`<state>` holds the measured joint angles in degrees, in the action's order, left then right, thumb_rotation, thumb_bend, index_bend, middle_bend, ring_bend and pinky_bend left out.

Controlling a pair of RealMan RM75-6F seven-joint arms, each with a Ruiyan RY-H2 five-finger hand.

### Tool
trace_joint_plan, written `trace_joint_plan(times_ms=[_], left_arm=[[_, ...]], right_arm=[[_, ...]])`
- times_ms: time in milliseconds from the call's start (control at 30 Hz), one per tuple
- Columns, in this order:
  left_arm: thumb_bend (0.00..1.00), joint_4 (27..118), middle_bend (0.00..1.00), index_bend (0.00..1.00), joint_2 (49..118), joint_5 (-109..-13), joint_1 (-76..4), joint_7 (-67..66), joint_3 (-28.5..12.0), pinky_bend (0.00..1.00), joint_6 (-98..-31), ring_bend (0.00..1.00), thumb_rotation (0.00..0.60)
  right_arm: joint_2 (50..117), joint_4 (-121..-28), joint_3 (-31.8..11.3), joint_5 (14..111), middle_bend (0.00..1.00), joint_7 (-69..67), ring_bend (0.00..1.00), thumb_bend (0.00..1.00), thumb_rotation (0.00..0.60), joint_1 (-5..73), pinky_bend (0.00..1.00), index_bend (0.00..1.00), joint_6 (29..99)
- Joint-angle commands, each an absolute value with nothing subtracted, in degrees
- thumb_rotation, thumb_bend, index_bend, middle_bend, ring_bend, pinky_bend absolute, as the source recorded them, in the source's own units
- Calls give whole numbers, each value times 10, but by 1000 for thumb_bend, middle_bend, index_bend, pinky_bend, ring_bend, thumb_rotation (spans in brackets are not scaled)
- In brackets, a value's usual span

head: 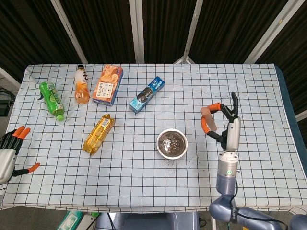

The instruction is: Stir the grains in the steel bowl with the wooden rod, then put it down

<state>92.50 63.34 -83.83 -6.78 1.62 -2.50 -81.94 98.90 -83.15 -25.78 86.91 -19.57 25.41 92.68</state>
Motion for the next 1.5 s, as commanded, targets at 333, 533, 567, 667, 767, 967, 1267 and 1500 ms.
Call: trace_joint_plan(times_ms=[333,533,567,667,767,967,1267,1500], left_arm=[[18,930,0,0,637,-840,-64,7,-23,0,-826,0,600],[18,931,0,0,637,-837,-63,5,-24,0,-826,0,600],[18,931,0,0,637,-837,-63,5,-24,0,-826,0,600],[18,930,0,0,636,-836,-64,7,-24,0,-824,0,600],[18,930,0,0,635,-835,-64,9,-25,0,-822,0,600],[18,929,0,0,634,-837,-64,13,-24,0,-822,0,600],[18,930,0,0,634,-837,-64,13,-24,0,-822,0,600],[18,930,0,0,633,-838,-64,14,-24,0,-821,0,600]], right_arm=[[840,-775,-147,900,645,-124,540,590,600,183,0,792,872],[835,-737,-100,906,645,-52,540,590,600,183,0,793,825],[835,-735,-94,907,645,-41,540,590,600,184,0,793,818],[834,-724,-76,917,645,-10,540,590,600,187,0,793,804],[832,-708,-59,930,645,21,540,590,600,192,0,793,790],[831,-709,-38,930,645,57,540,590,600,194,0,793,762],[831,-720,-20,929,645,84,538,590,600,193,0,777,746],[825,-737,-9,925,576,106,445,590,600,193,0,610,731]])
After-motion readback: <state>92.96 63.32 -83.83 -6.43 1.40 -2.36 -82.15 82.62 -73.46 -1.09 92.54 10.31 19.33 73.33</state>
